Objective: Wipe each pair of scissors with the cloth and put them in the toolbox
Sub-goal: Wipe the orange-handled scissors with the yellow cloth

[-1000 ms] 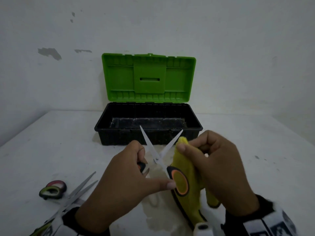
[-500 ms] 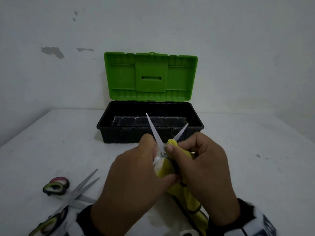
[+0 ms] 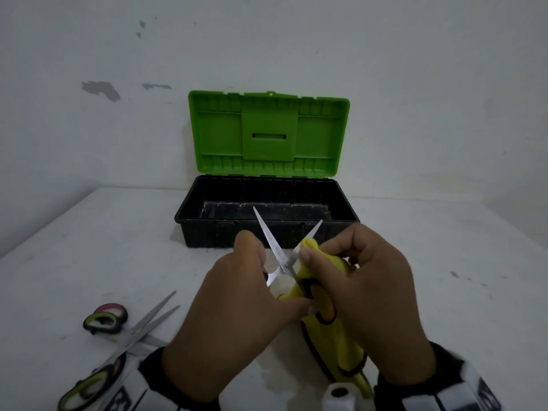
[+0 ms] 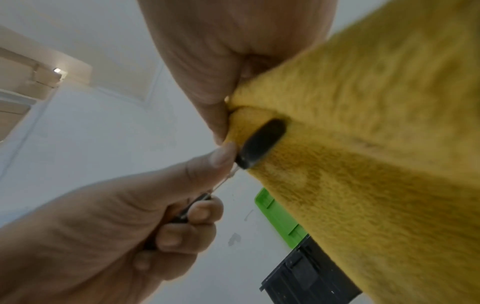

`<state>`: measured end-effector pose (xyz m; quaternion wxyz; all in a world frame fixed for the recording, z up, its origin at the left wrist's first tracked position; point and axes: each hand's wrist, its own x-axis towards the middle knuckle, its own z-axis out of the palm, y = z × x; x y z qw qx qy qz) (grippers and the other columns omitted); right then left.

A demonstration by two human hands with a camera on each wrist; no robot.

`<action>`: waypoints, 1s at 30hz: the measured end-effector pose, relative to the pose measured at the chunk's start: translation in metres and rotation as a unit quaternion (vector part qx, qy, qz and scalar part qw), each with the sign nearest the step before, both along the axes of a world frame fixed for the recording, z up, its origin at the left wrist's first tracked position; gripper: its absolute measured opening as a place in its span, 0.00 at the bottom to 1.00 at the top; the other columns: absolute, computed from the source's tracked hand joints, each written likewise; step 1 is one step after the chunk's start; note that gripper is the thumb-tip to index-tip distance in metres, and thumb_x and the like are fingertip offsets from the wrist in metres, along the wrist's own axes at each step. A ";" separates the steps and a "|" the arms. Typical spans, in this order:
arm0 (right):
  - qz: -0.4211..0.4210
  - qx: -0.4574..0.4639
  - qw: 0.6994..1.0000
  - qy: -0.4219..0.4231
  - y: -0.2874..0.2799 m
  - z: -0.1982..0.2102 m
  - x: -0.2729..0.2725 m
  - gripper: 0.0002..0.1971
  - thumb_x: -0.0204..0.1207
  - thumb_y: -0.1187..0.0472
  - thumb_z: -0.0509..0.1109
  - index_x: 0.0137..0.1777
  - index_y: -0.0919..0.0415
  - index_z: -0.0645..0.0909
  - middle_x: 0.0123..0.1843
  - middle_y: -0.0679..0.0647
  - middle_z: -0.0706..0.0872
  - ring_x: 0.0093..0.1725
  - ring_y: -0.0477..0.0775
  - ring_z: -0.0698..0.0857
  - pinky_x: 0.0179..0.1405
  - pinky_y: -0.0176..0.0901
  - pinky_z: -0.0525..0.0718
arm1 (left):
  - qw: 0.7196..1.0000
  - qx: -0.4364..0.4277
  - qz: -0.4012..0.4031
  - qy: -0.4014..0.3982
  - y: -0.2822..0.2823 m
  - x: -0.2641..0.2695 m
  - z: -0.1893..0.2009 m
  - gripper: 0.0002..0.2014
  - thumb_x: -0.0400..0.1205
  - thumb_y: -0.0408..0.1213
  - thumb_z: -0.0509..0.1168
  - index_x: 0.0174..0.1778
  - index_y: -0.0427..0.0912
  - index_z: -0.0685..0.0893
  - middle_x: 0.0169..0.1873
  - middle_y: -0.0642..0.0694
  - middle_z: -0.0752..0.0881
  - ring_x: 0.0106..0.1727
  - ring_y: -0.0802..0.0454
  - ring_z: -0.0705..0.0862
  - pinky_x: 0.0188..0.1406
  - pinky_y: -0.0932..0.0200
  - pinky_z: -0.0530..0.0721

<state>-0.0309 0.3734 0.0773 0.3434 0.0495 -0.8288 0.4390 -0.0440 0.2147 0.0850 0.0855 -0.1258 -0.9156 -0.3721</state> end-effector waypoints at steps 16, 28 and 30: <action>0.002 0.117 0.993 0.009 -0.026 -0.010 -0.009 0.10 0.72 0.51 0.77 0.37 0.50 0.78 0.32 0.41 0.81 0.33 0.43 0.79 0.37 0.51 0.83 | 0.998 0.039 -0.003 0.052 0.005 -0.004 -0.011 0.29 0.64 0.50 0.80 0.39 0.58 0.61 0.27 0.56 0.74 0.28 0.67 0.79 0.34 0.74 0.79; -0.014 0.012 1.000 0.000 -0.004 -0.004 -0.014 0.12 0.68 0.57 0.81 0.33 0.54 0.78 0.30 0.44 0.83 0.36 0.42 0.82 0.29 0.22 0.73 | 0.999 0.025 0.021 0.008 -0.003 -0.004 -0.012 0.35 0.55 0.60 0.82 0.41 0.56 0.62 0.31 0.57 0.74 0.28 0.61 0.73 0.24 0.70 0.68; 0.021 0.050 0.999 -0.006 -0.006 -0.002 -0.010 0.12 0.67 0.54 0.81 0.33 0.52 0.79 0.30 0.42 0.83 0.37 0.42 0.82 0.31 0.22 0.74 | 0.999 0.031 0.019 0.011 -0.003 -0.007 -0.012 0.35 0.54 0.60 0.82 0.41 0.57 0.62 0.31 0.57 0.74 0.28 0.62 0.74 0.23 0.70 0.69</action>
